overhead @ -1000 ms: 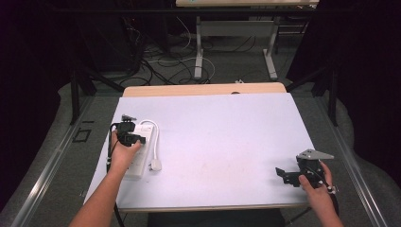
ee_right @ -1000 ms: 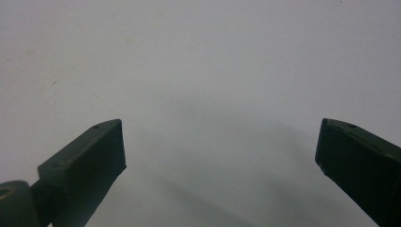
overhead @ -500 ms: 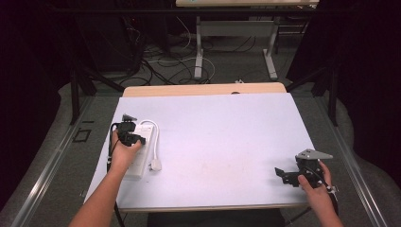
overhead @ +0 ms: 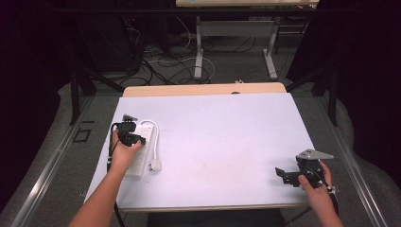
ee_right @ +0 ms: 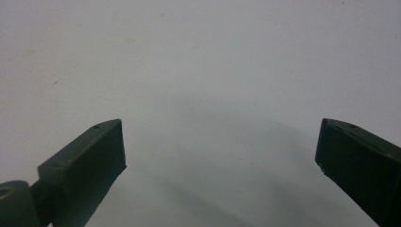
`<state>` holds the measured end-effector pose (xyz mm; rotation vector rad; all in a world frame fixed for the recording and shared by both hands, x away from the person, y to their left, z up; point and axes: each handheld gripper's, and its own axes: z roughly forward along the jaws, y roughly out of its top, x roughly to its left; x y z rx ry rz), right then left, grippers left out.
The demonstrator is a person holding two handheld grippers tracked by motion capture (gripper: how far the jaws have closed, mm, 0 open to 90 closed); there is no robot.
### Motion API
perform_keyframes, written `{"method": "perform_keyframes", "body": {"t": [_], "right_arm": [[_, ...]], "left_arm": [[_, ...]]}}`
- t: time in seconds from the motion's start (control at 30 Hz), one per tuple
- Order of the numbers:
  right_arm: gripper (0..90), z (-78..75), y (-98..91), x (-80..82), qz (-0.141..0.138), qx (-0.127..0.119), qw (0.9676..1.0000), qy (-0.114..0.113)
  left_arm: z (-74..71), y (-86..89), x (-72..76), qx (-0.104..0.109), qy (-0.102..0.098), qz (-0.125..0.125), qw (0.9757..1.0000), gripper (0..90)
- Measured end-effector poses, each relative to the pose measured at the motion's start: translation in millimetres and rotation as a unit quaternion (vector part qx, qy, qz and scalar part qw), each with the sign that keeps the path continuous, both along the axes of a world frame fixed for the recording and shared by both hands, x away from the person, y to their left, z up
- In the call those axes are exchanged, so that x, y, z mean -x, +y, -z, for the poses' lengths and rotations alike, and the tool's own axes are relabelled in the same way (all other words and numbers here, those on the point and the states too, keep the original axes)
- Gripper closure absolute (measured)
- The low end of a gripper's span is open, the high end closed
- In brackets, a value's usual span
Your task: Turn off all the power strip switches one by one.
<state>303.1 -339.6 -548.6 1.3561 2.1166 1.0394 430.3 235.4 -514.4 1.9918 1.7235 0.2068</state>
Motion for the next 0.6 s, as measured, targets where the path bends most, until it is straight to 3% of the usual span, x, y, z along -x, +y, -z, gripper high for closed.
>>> {"method": "perform_keyframes", "body": {"t": [0.13, 0.17, 0.23, 0.57, 0.6], "right_arm": [[1.7, -0.1, -0.2, 0.0, 0.001, -0.001, 1.0000, 0.000], [1.7, -0.1, -0.3, 0.0, 0.001, -0.001, 1.0000, 0.000], [1.7, 0.2, -0.8, 0.0, 0.001, -0.001, 1.0000, -0.001], [1.7, -0.2, -0.3, 0.4, 0.001, 0.000, 1.0000, -0.002], [1.7, -0.2, -0.2, 0.4, 0.001, 0.000, 1.0000, -0.002]], "left_arm": [[0.5, -1.6, 1.2, 0.001, -0.008, -0.004, 1.0000, 90.0], [-0.9, -0.7, 1.5, 0.003, -0.002, 0.004, 1.0000, 90.0], [-0.2, -2.4, 2.9, 0.004, -0.011, -0.003, 0.9999, 90.0], [-6.3, -0.2, 10.5, 0.018, -0.008, 0.004, 0.9998, 90.0], [-5.6, -0.7, 11.8, 0.019, -0.016, 0.001, 0.9997, 90.0]]}}
